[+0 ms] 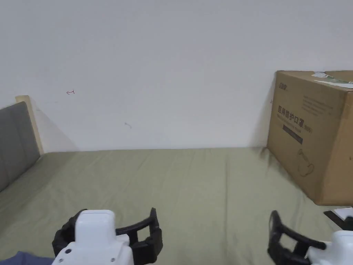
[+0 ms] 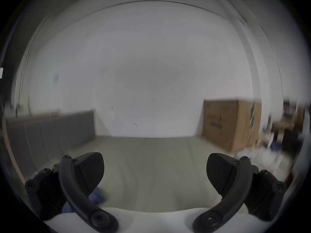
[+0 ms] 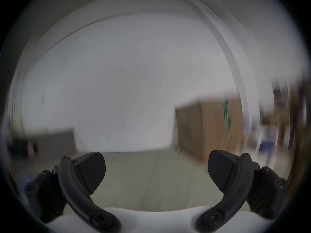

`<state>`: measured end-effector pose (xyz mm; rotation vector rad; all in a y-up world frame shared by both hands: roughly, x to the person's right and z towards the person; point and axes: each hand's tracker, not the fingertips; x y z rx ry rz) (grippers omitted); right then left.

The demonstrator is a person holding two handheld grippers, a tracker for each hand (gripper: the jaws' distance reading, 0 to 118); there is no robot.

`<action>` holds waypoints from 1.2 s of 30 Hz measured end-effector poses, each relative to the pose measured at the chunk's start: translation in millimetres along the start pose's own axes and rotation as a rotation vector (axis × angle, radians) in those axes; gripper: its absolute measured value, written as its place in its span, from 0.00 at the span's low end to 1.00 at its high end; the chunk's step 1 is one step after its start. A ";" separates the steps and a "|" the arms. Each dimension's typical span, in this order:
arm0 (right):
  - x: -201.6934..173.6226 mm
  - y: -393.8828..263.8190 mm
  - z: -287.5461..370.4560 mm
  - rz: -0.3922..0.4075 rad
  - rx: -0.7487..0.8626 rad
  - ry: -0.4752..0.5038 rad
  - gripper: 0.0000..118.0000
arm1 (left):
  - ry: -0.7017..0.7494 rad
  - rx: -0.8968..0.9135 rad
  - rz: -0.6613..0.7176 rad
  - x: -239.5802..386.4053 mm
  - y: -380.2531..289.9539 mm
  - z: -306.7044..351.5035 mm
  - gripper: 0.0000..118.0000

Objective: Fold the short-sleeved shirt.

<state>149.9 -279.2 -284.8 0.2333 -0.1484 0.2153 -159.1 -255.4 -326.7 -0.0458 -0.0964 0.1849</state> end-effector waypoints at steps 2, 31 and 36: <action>-6.1 7.1 3.5 0.028 -0.002 0.086 1.00 | 0.078 0.098 -0.057 3.4 -6.8 3.1 1.00; -7.4 2.5 0.5 -0.099 -0.091 0.020 1.00 | 0.141 0.067 -0.202 1.8 -5.7 9.7 1.00; -7.0 4.2 0.5 -0.090 -0.092 0.029 1.00 | 0.140 0.083 -0.226 3.7 -5.5 10.7 1.00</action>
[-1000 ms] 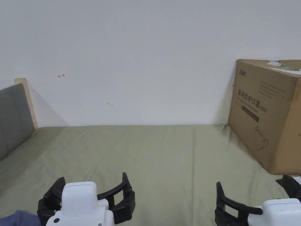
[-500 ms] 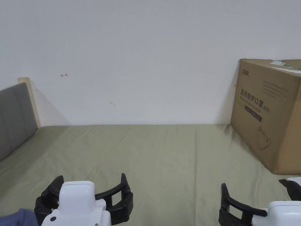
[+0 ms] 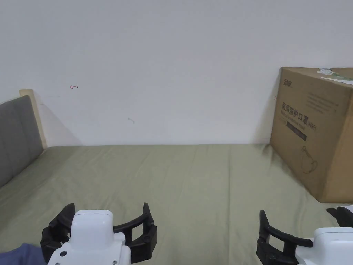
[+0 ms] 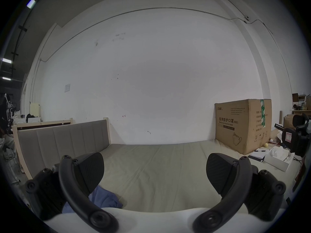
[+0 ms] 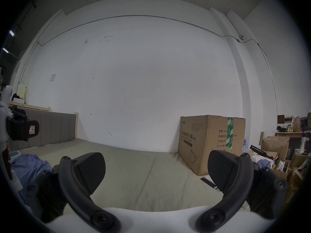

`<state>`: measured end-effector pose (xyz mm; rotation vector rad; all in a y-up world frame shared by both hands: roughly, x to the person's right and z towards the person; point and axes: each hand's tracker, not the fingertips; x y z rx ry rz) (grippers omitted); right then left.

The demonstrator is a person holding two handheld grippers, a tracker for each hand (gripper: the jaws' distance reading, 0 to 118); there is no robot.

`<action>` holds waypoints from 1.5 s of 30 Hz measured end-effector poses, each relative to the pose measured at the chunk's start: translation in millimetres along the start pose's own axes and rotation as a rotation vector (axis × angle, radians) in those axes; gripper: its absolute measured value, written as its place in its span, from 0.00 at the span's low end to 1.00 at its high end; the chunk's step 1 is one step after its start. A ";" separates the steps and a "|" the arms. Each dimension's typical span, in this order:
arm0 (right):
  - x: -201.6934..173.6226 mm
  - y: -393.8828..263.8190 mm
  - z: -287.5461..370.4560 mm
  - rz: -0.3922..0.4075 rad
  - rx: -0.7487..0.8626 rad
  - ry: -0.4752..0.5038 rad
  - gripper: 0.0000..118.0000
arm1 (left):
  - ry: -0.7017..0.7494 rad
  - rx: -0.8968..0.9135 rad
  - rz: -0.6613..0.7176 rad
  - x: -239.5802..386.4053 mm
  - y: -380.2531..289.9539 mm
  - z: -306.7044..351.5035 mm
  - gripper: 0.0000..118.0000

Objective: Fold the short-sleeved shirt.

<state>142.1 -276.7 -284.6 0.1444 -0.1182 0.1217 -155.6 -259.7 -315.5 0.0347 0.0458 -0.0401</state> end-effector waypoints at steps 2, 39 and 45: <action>0.5 0.6 -0.1 0.002 -0.003 0.002 1.00 | -0.002 0.005 -0.007 0.2 0.8 -0.2 1.00; -136.6 20.7 -25.2 -0.050 -0.014 0.312 0.00 | 0.360 -0.054 -0.003 -157.6 2.9 66.7 0.00; -197.2 34.9 -27.4 -0.141 -0.023 0.468 0.00 | 0.501 -0.079 -0.036 -205.5 -11.4 93.8 0.00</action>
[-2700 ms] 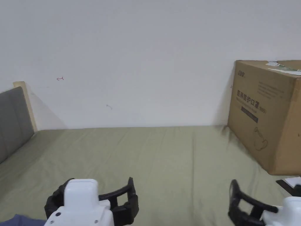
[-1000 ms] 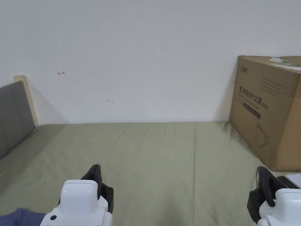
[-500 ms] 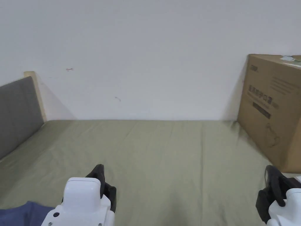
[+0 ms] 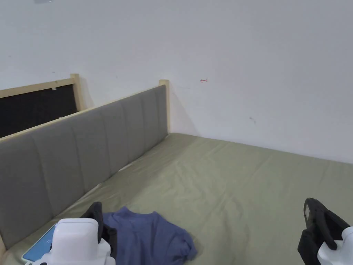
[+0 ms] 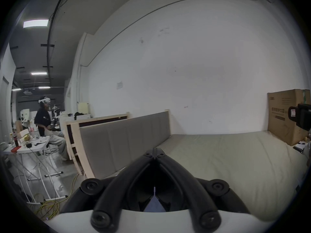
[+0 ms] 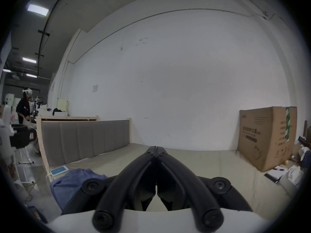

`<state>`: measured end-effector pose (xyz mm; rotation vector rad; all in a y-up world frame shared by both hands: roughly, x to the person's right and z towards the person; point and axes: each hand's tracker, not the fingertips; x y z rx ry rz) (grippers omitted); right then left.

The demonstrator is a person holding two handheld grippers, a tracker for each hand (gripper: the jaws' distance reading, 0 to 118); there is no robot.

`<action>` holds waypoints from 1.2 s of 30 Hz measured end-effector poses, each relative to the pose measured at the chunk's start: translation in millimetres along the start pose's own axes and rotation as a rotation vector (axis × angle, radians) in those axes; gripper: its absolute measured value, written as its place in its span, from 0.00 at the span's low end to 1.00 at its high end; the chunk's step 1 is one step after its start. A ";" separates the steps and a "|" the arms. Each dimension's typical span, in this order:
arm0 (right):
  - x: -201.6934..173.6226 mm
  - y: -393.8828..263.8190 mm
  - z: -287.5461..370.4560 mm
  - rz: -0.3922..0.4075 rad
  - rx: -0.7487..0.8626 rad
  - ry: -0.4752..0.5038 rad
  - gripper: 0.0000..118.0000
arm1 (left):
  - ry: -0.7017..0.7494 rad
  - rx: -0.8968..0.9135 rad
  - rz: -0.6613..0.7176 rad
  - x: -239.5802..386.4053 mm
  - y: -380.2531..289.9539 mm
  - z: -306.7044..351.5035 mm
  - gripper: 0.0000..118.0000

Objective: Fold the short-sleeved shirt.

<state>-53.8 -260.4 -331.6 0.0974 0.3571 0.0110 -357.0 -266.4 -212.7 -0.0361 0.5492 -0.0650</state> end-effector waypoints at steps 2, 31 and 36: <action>-4.1 -2.2 -2.9 -0.010 -0.021 0.013 0.00 | 0.013 -0.025 0.015 -4.2 -5.4 -6.1 0.00; 67.2 -81.8 -24.5 -0.056 -0.489 -0.080 0.00 | -0.214 -1.249 0.003 28.3 -228.6 -355.0 1.00; 73.8 -78.1 -13.8 -0.088 -0.506 -0.064 0.00 | -0.189 -1.154 -0.028 31.8 -202.6 -335.4 0.54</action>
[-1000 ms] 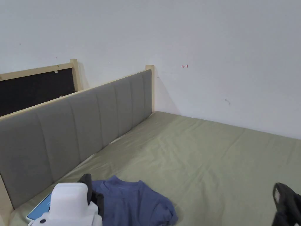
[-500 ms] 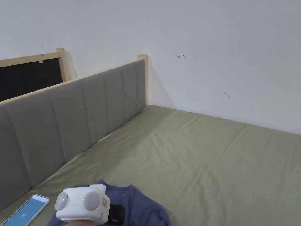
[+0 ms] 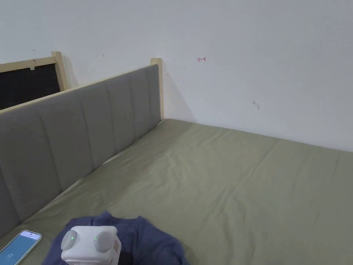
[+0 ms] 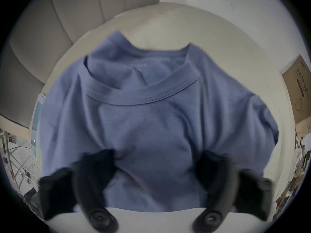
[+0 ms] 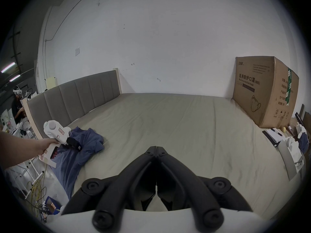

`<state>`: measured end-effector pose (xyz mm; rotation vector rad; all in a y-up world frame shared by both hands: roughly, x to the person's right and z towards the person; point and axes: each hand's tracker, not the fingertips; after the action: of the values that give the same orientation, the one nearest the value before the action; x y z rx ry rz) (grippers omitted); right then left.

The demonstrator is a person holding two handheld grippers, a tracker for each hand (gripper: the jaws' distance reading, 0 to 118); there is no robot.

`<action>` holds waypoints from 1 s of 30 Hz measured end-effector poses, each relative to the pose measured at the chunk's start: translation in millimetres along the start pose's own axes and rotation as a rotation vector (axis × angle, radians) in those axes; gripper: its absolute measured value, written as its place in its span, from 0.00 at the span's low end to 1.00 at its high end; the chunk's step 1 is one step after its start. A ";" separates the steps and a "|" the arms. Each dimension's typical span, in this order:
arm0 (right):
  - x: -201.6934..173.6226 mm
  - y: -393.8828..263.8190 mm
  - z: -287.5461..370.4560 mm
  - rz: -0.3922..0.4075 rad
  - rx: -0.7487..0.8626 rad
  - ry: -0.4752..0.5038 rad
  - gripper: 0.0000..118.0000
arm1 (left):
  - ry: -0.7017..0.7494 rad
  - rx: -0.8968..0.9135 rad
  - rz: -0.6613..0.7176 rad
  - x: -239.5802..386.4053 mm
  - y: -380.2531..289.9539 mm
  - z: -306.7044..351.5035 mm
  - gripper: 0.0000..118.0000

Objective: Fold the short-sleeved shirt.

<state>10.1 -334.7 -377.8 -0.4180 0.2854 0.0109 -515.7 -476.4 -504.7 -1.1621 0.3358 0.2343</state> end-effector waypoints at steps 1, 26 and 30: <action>2.3 1.1 4.4 0.002 0.003 -0.001 0.00 | -0.016 0.021 -0.005 -2.3 2.9 6.8 0.24; 101.4 18.4 143.6 -0.141 0.233 -0.129 0.00 | -0.566 0.695 -0.439 205.8 -6.8 458.1 0.00; 124.3 15.7 156.8 -0.175 0.259 -0.178 0.00 | -0.669 0.606 -0.529 291.2 -15.6 444.9 0.00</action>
<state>170.8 -263.3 -281.2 -0.1819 0.0718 -0.1583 -179.4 -68.9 -442.5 -0.4903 -0.4693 0.0354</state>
